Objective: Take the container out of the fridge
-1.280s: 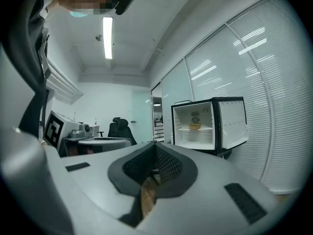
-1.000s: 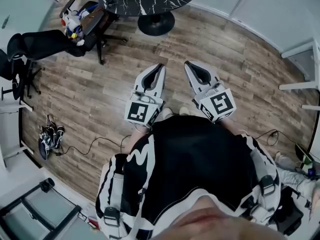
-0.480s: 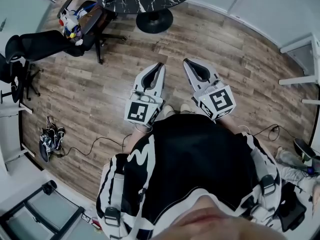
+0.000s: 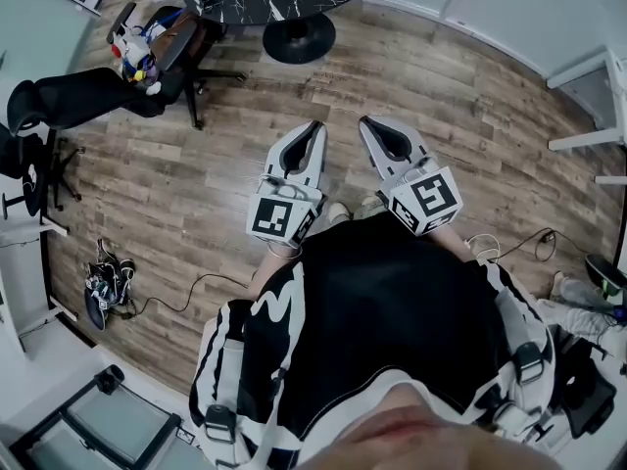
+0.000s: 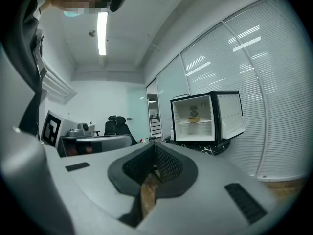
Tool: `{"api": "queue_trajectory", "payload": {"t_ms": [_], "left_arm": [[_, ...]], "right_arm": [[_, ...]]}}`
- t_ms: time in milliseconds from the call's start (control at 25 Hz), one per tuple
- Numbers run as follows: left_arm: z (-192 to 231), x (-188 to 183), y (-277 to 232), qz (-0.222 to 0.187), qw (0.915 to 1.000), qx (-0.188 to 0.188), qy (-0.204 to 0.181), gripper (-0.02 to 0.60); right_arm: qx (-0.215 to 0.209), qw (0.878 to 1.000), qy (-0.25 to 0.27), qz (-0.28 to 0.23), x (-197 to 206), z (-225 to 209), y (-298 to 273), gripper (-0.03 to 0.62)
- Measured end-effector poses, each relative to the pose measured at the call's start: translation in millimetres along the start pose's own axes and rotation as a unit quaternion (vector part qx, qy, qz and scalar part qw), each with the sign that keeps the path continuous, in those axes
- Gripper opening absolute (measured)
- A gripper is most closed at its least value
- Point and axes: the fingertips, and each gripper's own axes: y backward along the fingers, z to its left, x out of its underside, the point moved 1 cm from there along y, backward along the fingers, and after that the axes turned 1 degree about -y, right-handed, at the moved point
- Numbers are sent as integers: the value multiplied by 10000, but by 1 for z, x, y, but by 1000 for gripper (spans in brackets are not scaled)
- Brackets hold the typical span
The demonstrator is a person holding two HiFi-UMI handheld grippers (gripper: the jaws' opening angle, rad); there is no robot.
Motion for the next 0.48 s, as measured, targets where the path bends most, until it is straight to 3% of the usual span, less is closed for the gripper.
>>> {"api": "queue_trajectory", "payload": {"t_ms": [480], "left_arm": [[-5, 5, -1, 60, 9997, 239, 0, 23]], "right_arm": [[342, 9993, -79, -140, -3, -2, 7, 12]]}}
